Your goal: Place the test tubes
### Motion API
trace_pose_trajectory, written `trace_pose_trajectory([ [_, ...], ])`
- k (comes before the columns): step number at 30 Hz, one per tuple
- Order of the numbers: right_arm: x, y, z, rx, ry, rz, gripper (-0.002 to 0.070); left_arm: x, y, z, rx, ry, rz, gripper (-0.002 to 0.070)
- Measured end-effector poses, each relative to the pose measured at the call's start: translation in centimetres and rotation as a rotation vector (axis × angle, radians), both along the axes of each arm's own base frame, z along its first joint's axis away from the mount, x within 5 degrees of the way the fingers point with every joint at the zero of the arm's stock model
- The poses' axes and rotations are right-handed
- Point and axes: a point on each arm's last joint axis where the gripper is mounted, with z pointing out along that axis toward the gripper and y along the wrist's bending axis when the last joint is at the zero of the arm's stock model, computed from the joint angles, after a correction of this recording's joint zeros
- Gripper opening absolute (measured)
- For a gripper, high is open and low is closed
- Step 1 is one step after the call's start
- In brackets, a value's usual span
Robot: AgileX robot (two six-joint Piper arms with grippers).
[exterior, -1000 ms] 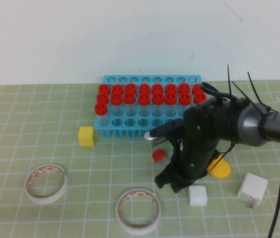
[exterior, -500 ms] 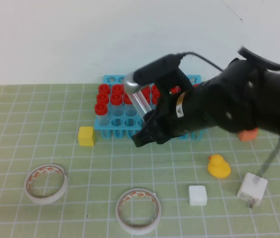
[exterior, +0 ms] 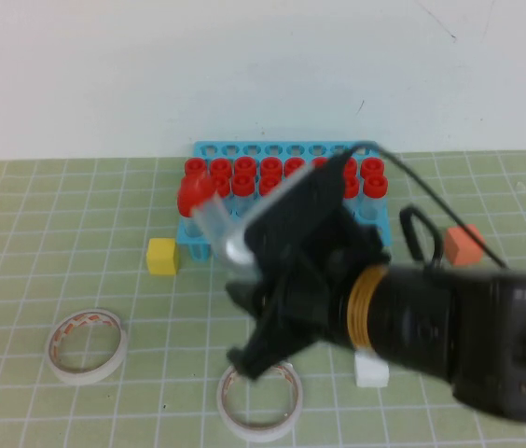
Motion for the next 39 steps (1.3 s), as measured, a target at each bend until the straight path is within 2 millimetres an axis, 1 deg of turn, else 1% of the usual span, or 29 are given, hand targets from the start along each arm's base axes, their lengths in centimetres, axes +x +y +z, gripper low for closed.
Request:
trace_pose_trajectory([
  [3, -1.1, 0.1, -1.4, -0.018, 0.004, 0.066, 0.0235, 0.0, 0.0, 0.2, -0.044, -0.014, -0.004, -0.0001],
  [7, -1.9, 0.5, -1.9, 0.023, 0.01, 0.149, 0.0235, 0.0, -0.1, 0.3, -0.063, -0.026, -0.022, -0.0001],
  [13, -2.6, 1.2, -1.3, 0.098, -0.02, 0.252, 0.0235, -0.2, -1.0, 0.4, -0.095, -0.032, -0.131, -0.0001],
  [20, -2.7, 1.5, -0.4, 0.183, -0.076, 0.285, 0.0235, -0.5, -2.1, 0.5, -0.186, -0.01, -0.297, -0.0001],
  [25, -3.1, 2.0, 0.7, 0.287, -0.133, 0.348, 0.0235, -0.4, -3.0, 0.6, -0.211, -0.003, -0.394, 0.0],
  [26, -3.1, 2.1, 0.6, 0.296, -0.137, 0.356, 0.0235, -0.3, -3.2, 0.6, -0.215, -0.006, -0.408, 0.001],
  [28, -3.1, 2.4, 0.5, 0.314, -0.141, 0.371, 0.0235, -0.1, -3.4, 0.7, -0.219, -0.011, -0.426, 0.0051],
  [29, -3.1, 2.5, 0.5, 0.321, -0.142, 0.377, 0.0235, 0.0, -3.5, 0.7, -0.222, -0.014, -0.43, 0.0092],
  [31, -3.1, 2.7, 0.3, 0.331, -0.146, 0.392, 0.0235, 0.2, -3.7, 0.8, -0.223, -0.017, -0.434, 0.0194],
  [34, -3.3, 2.9, 0.3, 0.343, -0.173, 0.434, 0.0235, 0.5, -3.9, 0.8, -0.23, -0.015, -0.437, 0.0389],
  [35, -3.4, 2.9, 0.3, 0.341, -0.181, 0.444, 0.0235, 0.6, -3.9, 0.8, -0.242, -0.017, -0.44, 0.0439],
  [36, -3.4, 3.0, 0.3, 0.34, -0.185, 0.452, 0.0235, 0.7, -4.0, 0.9, -0.254, -0.021, -0.443, 0.0475],
  [39, -3.5, 3.2, 0.0, 0.332, -0.19, 0.471, 0.0235, 1.1, -4.2, 1.0, -0.276, -0.03, -0.45, 0.0521],
])
